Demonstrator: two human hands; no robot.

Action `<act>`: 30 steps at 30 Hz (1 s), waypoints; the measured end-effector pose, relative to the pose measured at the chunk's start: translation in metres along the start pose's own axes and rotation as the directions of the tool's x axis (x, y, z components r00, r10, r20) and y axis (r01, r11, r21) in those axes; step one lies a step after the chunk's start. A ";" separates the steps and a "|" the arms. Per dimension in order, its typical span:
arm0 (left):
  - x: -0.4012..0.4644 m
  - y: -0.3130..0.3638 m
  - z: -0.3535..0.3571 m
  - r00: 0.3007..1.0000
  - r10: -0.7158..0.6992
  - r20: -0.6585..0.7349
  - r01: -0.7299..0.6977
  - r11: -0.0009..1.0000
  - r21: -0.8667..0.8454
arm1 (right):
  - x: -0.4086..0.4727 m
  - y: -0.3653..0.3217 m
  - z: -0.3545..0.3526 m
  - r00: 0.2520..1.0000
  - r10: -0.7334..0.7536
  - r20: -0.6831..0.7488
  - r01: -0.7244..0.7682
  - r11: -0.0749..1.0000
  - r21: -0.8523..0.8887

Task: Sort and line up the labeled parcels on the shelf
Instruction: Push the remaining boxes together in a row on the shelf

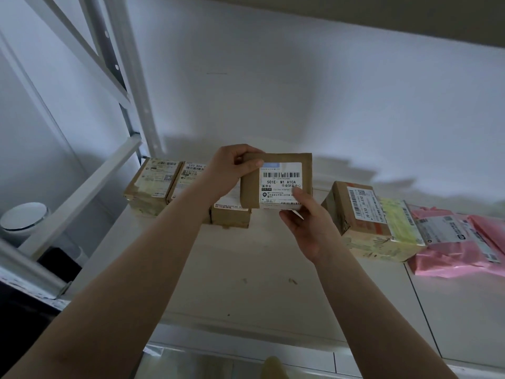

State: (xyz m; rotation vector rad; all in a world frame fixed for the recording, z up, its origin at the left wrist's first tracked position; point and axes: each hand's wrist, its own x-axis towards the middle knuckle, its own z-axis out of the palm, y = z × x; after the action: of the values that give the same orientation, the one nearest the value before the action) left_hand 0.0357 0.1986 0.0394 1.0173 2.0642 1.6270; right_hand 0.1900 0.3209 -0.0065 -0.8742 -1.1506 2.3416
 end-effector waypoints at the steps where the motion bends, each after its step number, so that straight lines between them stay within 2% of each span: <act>1: 0.001 0.000 0.000 1.000 0.001 -0.004 -0.001 1.000 0.002 | 0.001 0.000 0.000 1.000 -0.001 -0.002 0.001 1.000 -0.002; 8: 0.005 -0.001 0.003 0.999 -0.026 -0.030 0.026 1.000 0.004 | 0.004 -0.005 0.001 0.999 -0.028 -0.017 0.028 1.000 0.002; 11: 0.004 -0.003 0.015 0.991 -0.066 -0.120 0.060 0.997 -0.055 | 0.006 -0.006 0.003 0.993 -0.099 -0.060 0.102 0.994 0.039; 14: -0.001 -0.002 0.038 0.948 -0.145 -0.282 0.131 0.989 -0.068 | 0.008 -0.002 0.005 0.982 -0.163 -0.096 0.169 0.984 0.056; 18: -0.013 -0.008 0.062 0.913 -0.210 -0.351 0.207 0.977 -0.046 | 0.016 -0.002 0.006 0.983 -0.114 -0.144 0.120 0.992 0.032; 21: -0.018 -0.020 0.059 0.905 -0.193 -0.380 0.280 0.942 0.188 | 0.026 -0.006 0.000 0.978 -0.043 -0.205 0.029 0.997 -0.076; 24: -0.016 -0.043 0.050 0.890 -0.091 -0.446 0.309 0.840 0.446 | 0.038 -0.006 -0.003 0.971 0.022 -0.239 -0.062 0.985 -0.163; 27: -0.012 -0.067 0.043 0.932 -0.098 -0.348 0.316 0.688 0.653 | 0.051 0.000 -0.002 0.961 0.037 -0.273 -0.113 0.956 -0.270; 30: -0.012 -0.078 0.044 0.961 -0.112 -0.253 0.269 0.594 0.758 | 0.062 0.004 0.002 0.957 0.038 -0.289 -0.141 0.928 -0.344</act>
State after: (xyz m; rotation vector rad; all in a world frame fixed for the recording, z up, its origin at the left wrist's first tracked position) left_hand 0.0461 0.2132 -0.0494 0.8202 2.9977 0.6490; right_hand 0.1425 0.3532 -0.0312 -1.3622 -1.4668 2.0153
